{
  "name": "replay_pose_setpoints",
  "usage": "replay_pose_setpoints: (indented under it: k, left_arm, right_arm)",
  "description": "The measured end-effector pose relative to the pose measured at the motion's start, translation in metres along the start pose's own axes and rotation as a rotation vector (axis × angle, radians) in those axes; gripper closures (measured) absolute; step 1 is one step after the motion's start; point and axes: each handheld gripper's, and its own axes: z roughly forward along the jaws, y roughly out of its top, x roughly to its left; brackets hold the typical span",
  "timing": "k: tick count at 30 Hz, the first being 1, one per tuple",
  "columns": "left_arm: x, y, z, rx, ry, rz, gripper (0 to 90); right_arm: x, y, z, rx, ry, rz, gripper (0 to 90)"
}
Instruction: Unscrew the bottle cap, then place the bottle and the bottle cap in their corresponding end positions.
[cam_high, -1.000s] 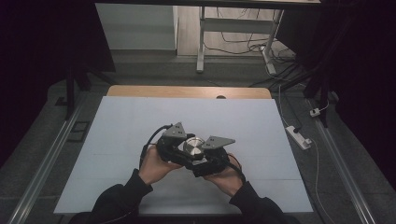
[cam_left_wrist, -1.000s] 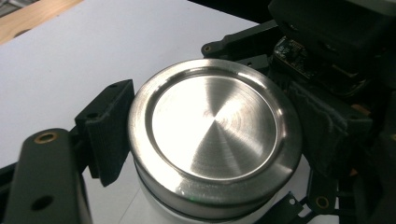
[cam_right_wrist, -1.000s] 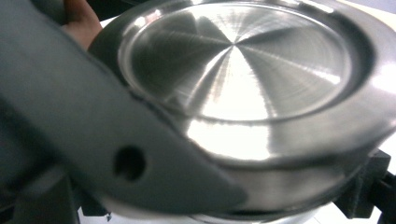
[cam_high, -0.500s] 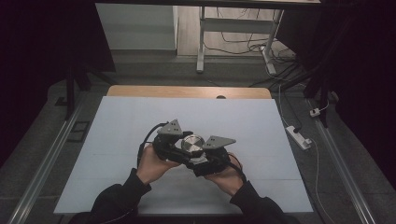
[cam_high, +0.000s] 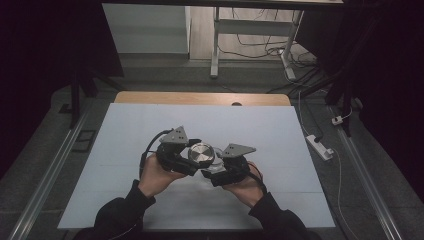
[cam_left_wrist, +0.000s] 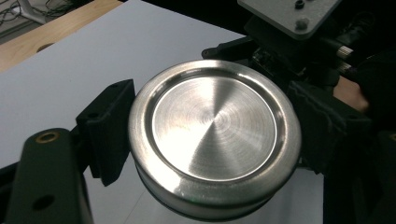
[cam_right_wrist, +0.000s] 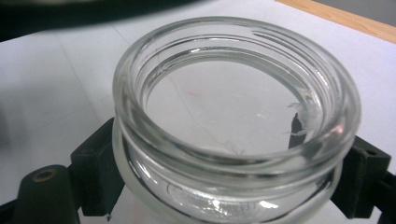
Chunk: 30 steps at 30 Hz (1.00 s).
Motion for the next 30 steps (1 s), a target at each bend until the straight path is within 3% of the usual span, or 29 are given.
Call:
replay_pose_setpoints:
  k: [14, 30]
  left_arm:
    - [-0.003, -0.009, -0.012, 0.019, -0.002, 0.011, 20.6]
    - [-0.005, -0.023, -0.011, 0.026, -0.020, 0.017, 20.6]
  right_arm:
    - [-0.007, 0.000, -0.002, -0.006, -0.005, -0.007, 14.5]
    - [-0.018, 0.007, -0.001, -0.023, -0.012, -0.006, 14.5]
